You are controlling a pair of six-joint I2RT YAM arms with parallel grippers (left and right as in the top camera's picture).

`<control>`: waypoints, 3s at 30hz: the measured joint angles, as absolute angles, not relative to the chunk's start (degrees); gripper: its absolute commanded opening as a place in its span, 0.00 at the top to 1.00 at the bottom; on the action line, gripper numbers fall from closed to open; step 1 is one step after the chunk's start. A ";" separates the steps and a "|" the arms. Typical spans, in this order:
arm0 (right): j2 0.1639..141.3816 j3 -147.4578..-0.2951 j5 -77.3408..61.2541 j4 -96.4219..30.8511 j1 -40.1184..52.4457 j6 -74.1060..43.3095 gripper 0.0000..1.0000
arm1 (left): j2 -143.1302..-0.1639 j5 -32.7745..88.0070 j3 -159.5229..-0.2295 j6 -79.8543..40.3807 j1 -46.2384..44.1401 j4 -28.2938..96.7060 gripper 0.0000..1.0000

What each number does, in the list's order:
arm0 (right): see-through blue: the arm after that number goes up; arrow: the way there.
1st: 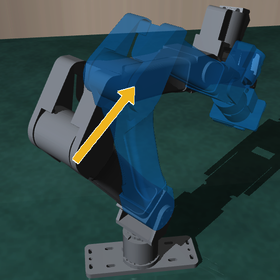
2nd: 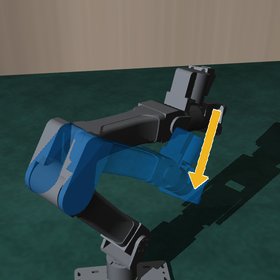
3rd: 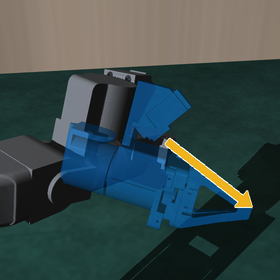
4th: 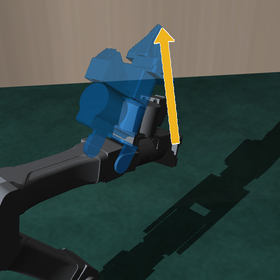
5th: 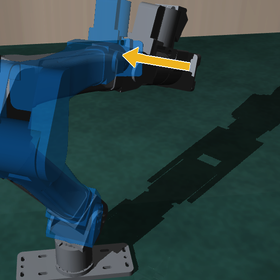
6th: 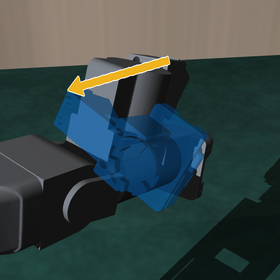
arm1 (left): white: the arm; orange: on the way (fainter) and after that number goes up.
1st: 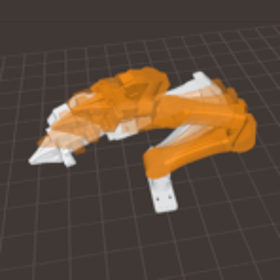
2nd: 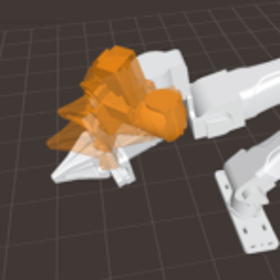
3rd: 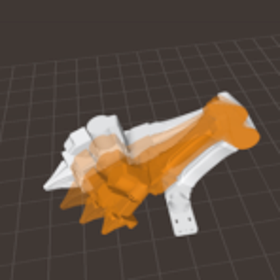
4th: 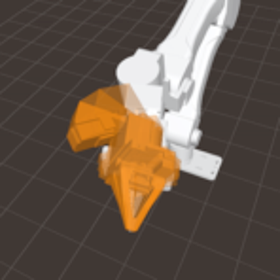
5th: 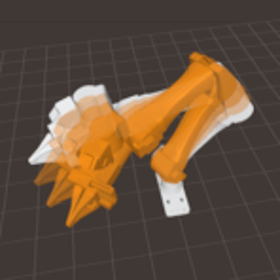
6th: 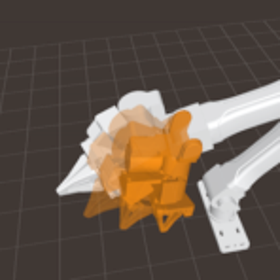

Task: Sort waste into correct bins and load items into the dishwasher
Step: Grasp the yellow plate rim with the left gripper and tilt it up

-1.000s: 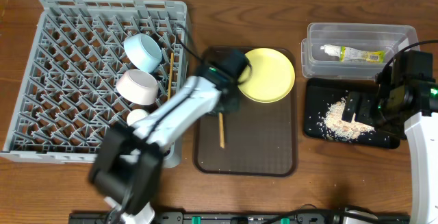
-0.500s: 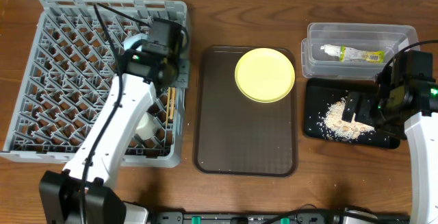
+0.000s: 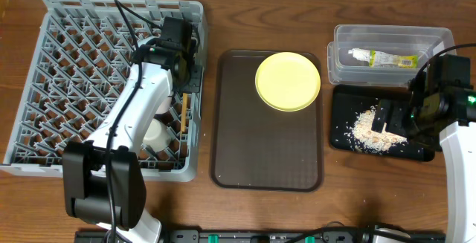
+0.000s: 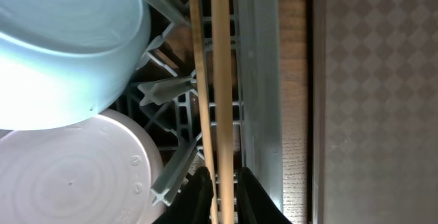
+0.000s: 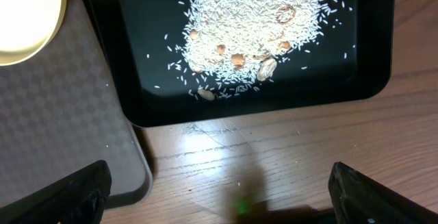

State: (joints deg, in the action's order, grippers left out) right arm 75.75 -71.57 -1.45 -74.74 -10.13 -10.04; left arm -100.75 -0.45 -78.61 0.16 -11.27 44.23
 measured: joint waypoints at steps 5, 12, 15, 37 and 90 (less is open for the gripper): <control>75.75 -71.57 -1.45 -74.76 -10.13 -10.04 0.01 | -100.16 -0.36 -78.61 0.27 -11.31 44.18 0.53; 75.75 -71.57 -1.45 -74.81 -10.13 -10.04 0.01 | -93.56 3.62 -78.61 0.23 -15.55 42.96 0.31; 75.75 -71.57 -1.45 -75.02 -10.13 -10.04 0.01 | -91.37 5.48 -78.70 0.10 -20.82 39.88 0.28; 75.75 -71.57 -1.69 -75.05 -10.13 -10.04 0.01 | -114.39 7.60 -78.74 6.63 -42.22 20.21 0.28; 75.75 -71.57 -1.69 -75.02 -10.13 -10.04 0.01 | -118.54 -11.18 -79.55 8.86 -43.38 31.16 0.92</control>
State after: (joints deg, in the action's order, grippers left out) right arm 75.75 -71.57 -1.69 -75.02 -10.13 -10.04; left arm -118.54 -11.18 -79.55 8.86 -43.38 31.16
